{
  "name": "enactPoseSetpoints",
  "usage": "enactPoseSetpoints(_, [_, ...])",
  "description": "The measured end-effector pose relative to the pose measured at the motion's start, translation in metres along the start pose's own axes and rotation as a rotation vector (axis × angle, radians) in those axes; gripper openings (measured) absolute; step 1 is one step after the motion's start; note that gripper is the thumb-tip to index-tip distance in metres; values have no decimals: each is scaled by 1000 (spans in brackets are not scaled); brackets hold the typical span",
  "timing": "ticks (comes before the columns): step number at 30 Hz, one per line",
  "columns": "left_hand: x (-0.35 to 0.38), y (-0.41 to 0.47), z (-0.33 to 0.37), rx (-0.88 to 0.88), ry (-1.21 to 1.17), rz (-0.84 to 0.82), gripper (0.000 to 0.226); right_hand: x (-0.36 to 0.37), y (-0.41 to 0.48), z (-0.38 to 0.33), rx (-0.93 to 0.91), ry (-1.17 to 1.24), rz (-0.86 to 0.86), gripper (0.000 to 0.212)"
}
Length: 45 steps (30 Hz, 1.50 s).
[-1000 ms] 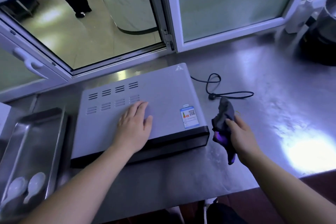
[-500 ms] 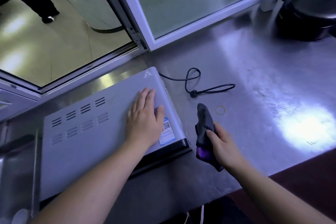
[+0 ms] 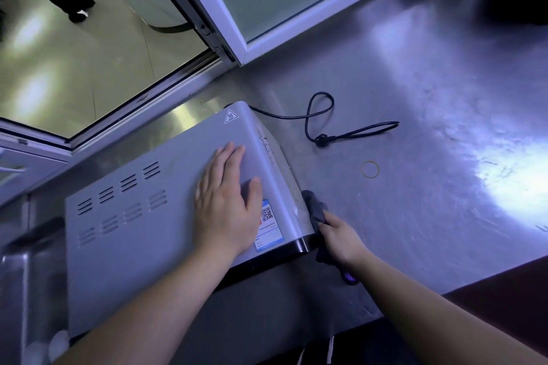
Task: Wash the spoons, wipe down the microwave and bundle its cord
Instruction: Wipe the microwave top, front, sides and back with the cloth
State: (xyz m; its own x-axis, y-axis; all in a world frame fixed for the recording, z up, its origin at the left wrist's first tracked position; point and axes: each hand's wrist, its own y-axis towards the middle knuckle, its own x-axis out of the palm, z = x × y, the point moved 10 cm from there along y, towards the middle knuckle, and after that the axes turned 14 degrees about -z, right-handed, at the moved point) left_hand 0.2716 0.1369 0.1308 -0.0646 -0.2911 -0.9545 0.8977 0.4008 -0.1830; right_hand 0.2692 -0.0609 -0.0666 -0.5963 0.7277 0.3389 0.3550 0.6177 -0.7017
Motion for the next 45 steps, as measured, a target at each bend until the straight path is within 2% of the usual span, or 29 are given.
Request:
enactPoseSetpoints(3, [0,0,0,0,1,2,63,7,-10,-3,-7,82,-5,35])
enactPoseSetpoints(8, [-1,0,1,2,5,4,64,30,-48,-17,-74,160,-57,30])
enactPoseSetpoints(13, [-3,-1,2,4,1,9,63,47,-86,-46,-221,107,-99,37])
enactPoseSetpoints(18, [-2,-1,2,-3,-3,11,62,57,-106,-78,-399,-56,-155,42])
enactPoseSetpoints(26, [-2,-1,2,-12,-9,3,60,46,-44,-111,-451,-181,-160,43])
enactPoseSetpoints(34, [-2,-1,2,-14,-11,4,61,24,40,-88,-301,-123,-96,40])
enactPoseSetpoints(38, [-2,-1,1,-16,-13,2,62,14,43,-58,-181,-80,-51,42])
enactPoseSetpoints(45, [-2,-2,2,-15,-8,-6,61,15,12,-26,-139,5,-52,38])
